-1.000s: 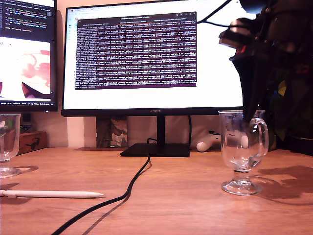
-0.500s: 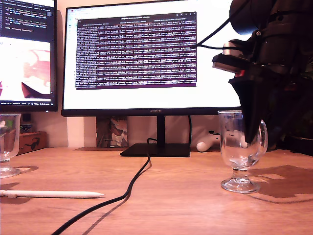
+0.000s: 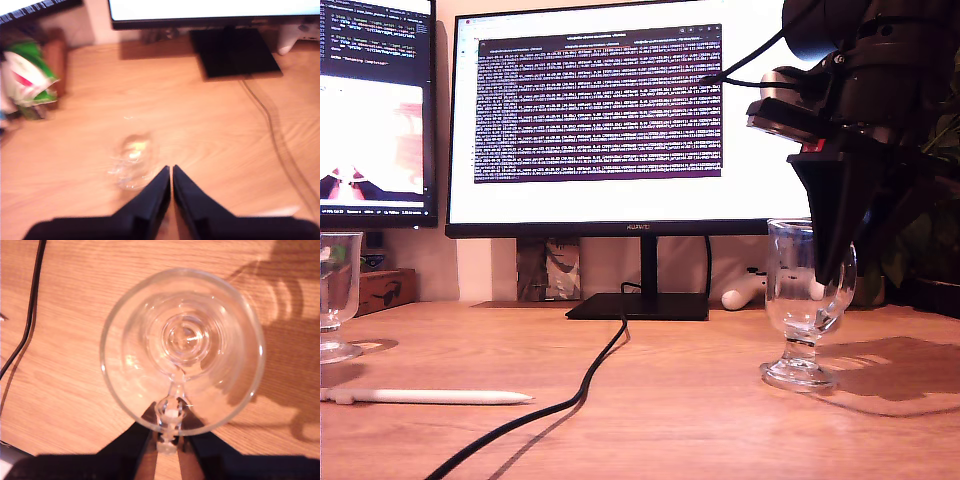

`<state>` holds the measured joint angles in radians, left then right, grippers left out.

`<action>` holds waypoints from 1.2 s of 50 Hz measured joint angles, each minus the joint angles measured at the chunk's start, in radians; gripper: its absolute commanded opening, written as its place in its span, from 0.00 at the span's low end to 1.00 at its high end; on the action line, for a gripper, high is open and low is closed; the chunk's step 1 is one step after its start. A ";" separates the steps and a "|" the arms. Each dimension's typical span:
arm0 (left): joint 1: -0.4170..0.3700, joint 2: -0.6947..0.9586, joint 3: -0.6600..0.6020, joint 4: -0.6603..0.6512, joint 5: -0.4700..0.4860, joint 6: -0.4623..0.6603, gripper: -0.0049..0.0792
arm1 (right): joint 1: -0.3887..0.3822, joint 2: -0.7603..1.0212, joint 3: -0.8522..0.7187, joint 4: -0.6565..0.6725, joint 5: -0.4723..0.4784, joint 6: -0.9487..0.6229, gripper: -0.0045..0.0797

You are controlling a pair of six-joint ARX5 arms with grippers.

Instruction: Pick the small glass cups in front of you with each of your hands, and place them behind the white pen

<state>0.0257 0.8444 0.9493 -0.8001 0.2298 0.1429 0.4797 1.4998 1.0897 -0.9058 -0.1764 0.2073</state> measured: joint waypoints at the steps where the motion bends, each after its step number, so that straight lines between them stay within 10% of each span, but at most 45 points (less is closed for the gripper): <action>1: 0.000 0.017 0.012 -0.019 -0.005 0.000 0.05 | 0.000 0.000 0.000 0.000 0.000 -0.002 0.04; 35: 0.000 0.583 0.266 -0.257 -0.153 0.333 0.05 | 0.000 0.000 0.000 0.012 0.000 -0.048 0.04; 44: 0.000 0.631 0.286 -0.249 -0.164 0.334 0.33 | 0.000 0.000 0.000 0.015 0.000 -0.048 0.04; 60: 0.001 0.643 0.291 -0.146 -0.187 0.352 0.34 | 0.000 0.000 0.000 0.027 0.000 -0.048 0.04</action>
<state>0.0269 1.4872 1.2400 -0.9459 0.0429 0.4950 0.4797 1.4998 1.0897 -0.8787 -0.1768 0.1593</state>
